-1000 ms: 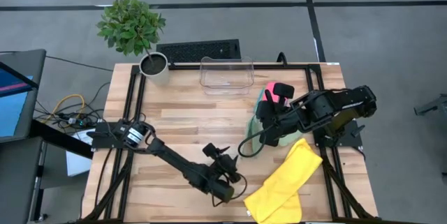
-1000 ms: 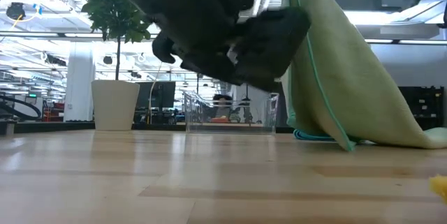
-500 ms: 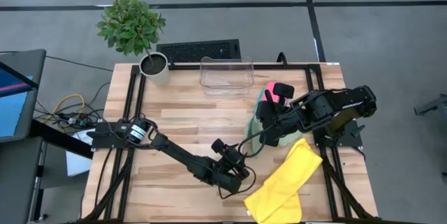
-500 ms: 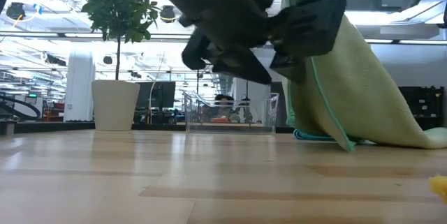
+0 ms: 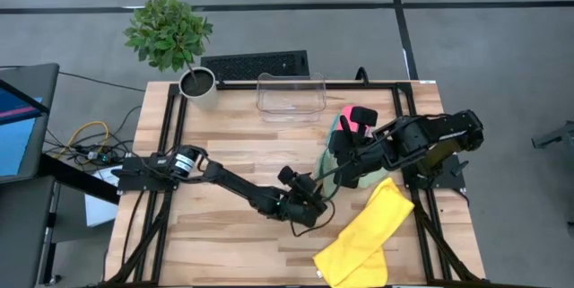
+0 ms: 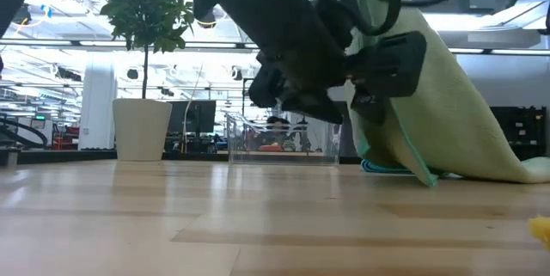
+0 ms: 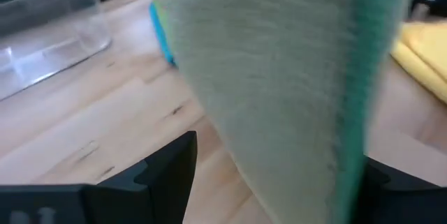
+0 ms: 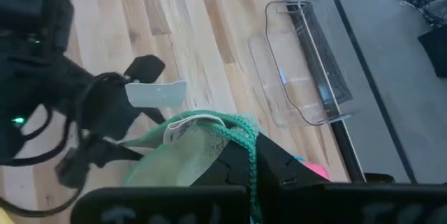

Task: Fold microfiber towels
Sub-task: Fold the light green microfiber towel

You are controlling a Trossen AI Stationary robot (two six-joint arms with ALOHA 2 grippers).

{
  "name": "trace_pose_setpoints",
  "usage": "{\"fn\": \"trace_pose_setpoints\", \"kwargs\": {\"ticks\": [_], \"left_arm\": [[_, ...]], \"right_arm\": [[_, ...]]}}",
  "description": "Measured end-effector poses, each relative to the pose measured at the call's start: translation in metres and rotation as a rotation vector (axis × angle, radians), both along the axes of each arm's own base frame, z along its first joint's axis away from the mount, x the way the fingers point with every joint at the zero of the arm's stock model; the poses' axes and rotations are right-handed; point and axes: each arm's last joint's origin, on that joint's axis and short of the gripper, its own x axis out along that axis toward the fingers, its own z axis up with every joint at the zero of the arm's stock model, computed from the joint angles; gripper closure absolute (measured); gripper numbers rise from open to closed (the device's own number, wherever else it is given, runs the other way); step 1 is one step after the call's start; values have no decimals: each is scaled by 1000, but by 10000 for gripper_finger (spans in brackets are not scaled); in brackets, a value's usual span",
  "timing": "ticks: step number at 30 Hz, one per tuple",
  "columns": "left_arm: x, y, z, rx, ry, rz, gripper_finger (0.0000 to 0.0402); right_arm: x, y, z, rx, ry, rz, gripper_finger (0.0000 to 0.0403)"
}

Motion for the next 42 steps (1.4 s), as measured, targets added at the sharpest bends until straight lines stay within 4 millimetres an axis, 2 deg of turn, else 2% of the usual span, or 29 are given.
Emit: {"fn": "trace_pose_setpoints", "kwargs": {"ticks": [2, 4, 6, 9, 10, 15, 19, 23, 28, 31, 36, 39, 42], "left_arm": [[1, 6, -5, -28, 23, 9, 171], [0, 9, -10, -42, 62, -2, 200], [0, 10, -10, -57, 69, -10, 250], [-2, 8, -12, -37, 114, -33, 358], [-4, 6, -11, -27, 128, -45, 378], [-19, -11, 11, 11, 185, -93, 399], [-53, -24, 54, 114, 262, -94, 400], [-106, -25, 115, 229, 321, -66, 401], [-176, -2, 190, 239, 269, -15, 401], [-213, 18, 225, 189, 234, -17, 401], [-266, 55, 267, 104, 126, -2, 401], [-290, 75, 283, 62, 63, 20, 401], [-305, 90, 292, 29, 14, 57, 401]], "right_arm": [[0, 0, 0, 0, 0, 0, 382], [0, 0, 0, -1, 0, 0, 380], [0, 0, 0, -1, 1, -1, 380], [1, -2, 0, -1, 0, -7, 386], [1, -2, 0, -1, 0, -7, 386], [1, -2, 0, 0, -4, -11, 382], [2, -2, 1, 4, -18, -16, 386], [5, -1, 2, 15, -52, -13, 387], [10, 2, 5, 26, -103, 8, 384], [12, 3, 6, 25, -127, 26, 388], [11, 1, 10, -36, -155, -8, 385], [10, 0, 15, -80, -182, -18, 386], [11, -3, 20, -98, -194, 2, 387]]}}
